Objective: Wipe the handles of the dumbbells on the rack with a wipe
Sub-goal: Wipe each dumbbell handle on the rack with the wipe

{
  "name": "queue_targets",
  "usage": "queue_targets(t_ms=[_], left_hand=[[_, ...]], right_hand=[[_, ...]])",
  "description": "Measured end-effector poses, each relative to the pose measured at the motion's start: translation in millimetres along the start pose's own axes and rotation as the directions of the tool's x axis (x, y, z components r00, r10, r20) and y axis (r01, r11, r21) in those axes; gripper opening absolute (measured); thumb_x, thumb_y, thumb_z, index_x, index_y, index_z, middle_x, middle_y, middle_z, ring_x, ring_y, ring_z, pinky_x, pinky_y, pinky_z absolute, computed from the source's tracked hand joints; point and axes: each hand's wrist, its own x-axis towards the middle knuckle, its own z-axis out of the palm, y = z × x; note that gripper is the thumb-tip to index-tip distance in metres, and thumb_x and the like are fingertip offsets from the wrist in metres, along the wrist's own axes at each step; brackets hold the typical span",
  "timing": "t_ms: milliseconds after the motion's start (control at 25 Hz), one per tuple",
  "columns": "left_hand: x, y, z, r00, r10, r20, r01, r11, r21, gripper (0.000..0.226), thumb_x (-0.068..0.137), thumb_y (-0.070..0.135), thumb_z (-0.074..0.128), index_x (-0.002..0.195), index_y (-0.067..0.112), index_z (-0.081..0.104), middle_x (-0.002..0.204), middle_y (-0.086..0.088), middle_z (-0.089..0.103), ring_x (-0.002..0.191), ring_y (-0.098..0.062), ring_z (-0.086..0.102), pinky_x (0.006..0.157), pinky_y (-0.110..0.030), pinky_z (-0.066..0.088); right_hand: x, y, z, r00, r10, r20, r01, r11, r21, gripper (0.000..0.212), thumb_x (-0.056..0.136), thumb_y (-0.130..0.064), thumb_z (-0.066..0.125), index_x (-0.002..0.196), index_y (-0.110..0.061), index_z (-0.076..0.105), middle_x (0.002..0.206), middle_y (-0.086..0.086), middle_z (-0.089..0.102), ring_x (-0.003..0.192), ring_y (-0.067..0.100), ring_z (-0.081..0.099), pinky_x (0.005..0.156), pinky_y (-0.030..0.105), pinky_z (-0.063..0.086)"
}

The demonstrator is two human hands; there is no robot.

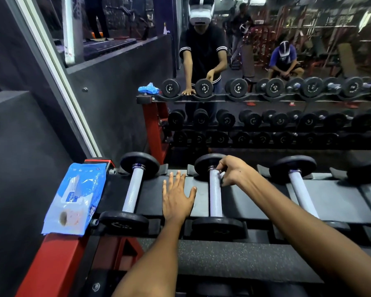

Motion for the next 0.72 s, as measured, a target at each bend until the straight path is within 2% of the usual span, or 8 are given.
queue_targets(t_ms=[160, 280, 360, 400, 480, 560, 640, 720], left_hand=[[2.9, 1.6, -0.8, 1.0, 0.022, -0.005, -0.022, 0.999, 0.045, 0.085, 0.081, 0.063, 0.001, 0.155, 0.023, 0.012, 0.163, 0.005, 0.005, 0.149, -0.015, -0.008, 0.115, -0.031, -0.019], [1.8, 2.2, -1.2, 1.0, 0.023, -0.008, -0.022, 0.999, 0.047, 0.083, 0.083, 0.061, 0.004, 0.155, 0.021, 0.014, 0.163, 0.004, 0.009, 0.15, -0.016, -0.005, 0.113, -0.03, -0.023], [2.3, 1.0, -1.6, 1.0, 0.025, -0.006, -0.024, 0.999, 0.048, 0.082, 0.084, 0.06, 0.007, 0.154, 0.02, 0.017, 0.162, 0.003, 0.012, 0.15, -0.018, -0.001, 0.113, -0.031, -0.022], [2.9, 1.2, -1.6, 1.0, 0.025, -0.005, -0.024, 0.998, 0.058, 0.081, 0.084, 0.06, 0.007, 0.154, 0.019, 0.017, 0.162, 0.003, 0.011, 0.15, -0.019, 0.0, 0.113, -0.032, -0.021], [5.6, 0.6, 0.8, 0.999, 0.031, 0.019, -0.033, 0.996, 0.08, 0.077, 0.088, 0.057, 0.008, 0.155, 0.019, 0.011, 0.163, 0.002, 0.003, 0.15, -0.019, -0.004, 0.113, -0.034, -0.02], [6.0, -0.7, 3.3, 0.996, 0.037, 0.078, -0.047, 0.992, 0.119, 0.067, 0.098, 0.052, 0.016, 0.155, 0.02, 0.002, 0.163, 0.001, -0.006, 0.149, -0.021, -0.009, 0.115, -0.039, -0.015], [8.6, -3.6, 1.6, 0.991, 0.035, 0.131, -0.052, 0.991, 0.124, 0.064, 0.102, 0.047, 0.021, 0.155, 0.019, -0.001, 0.163, 0.0, -0.01, 0.149, -0.022, -0.012, 0.117, -0.044, -0.011], [6.8, 3.0, -6.8, 0.979, -0.02, 0.201, 0.006, 0.997, 0.071, 0.065, 0.103, 0.045, 0.025, 0.155, 0.017, -0.001, 0.162, -0.001, -0.011, 0.149, -0.023, -0.014, 0.117, -0.047, -0.011]], right_hand=[[9.1, -7.4, -6.5, 0.993, 0.001, 0.118, -0.017, 0.991, 0.133, 0.011, 0.082, 0.004, 0.04, 0.082, -0.006, 0.044, 0.084, 0.01, 0.048, 0.082, 0.024, 0.053, 0.086, 0.039, 0.044], [23.6, 12.3, -9.6, 0.995, 0.015, 0.097, -0.015, 1.0, 0.003, 0.004, 0.087, -0.002, 0.051, 0.085, -0.004, 0.053, 0.069, 0.008, 0.059, 0.068, 0.02, 0.057, 0.079, 0.031, 0.047], [34.8, 29.9, -17.0, 0.997, -0.079, 0.019, 0.08, 0.995, -0.052, 0.027, 0.083, -0.005, 0.065, 0.107, -0.002, 0.055, 0.074, 0.012, 0.068, 0.067, 0.021, 0.063, 0.069, 0.029, 0.054], [36.8, 37.4, -21.5, 0.988, -0.152, -0.04, 0.149, 0.987, -0.057, 0.032, 0.08, -0.005, 0.069, 0.108, 0.001, 0.056, 0.078, 0.013, 0.067, 0.064, 0.02, 0.063, 0.062, 0.028, 0.056], [29.3, 45.4, -27.5, 0.945, -0.295, -0.14, 0.293, 0.955, -0.04, 0.01, 0.082, 0.005, 0.064, 0.09, 0.006, 0.059, 0.076, 0.012, 0.059, 0.059, 0.017, 0.06, 0.05, 0.021, 0.055], [13.4, 47.7, -34.0, 0.91, -0.365, -0.195, 0.374, 0.927, 0.011, 0.013, 0.084, 0.014, 0.056, 0.074, 0.007, 0.055, 0.075, 0.014, 0.057, 0.063, 0.02, 0.058, 0.05, 0.019, 0.056], [0.6, 46.0, -39.4, 0.91, -0.357, -0.213, 0.372, 0.928, 0.035, 0.011, 0.084, 0.015, 0.055, 0.077, 0.007, 0.057, 0.083, 0.017, 0.061, 0.067, 0.021, 0.06, 0.054, 0.021, 0.057], [-18.8, 44.5, -46.6, 0.918, -0.337, -0.21, 0.344, 0.939, -0.002, 0.009, 0.084, 0.015, 0.054, 0.091, 0.012, 0.058, 0.098, 0.021, 0.06, 0.071, 0.023, 0.062, 0.056, 0.025, 0.058]])
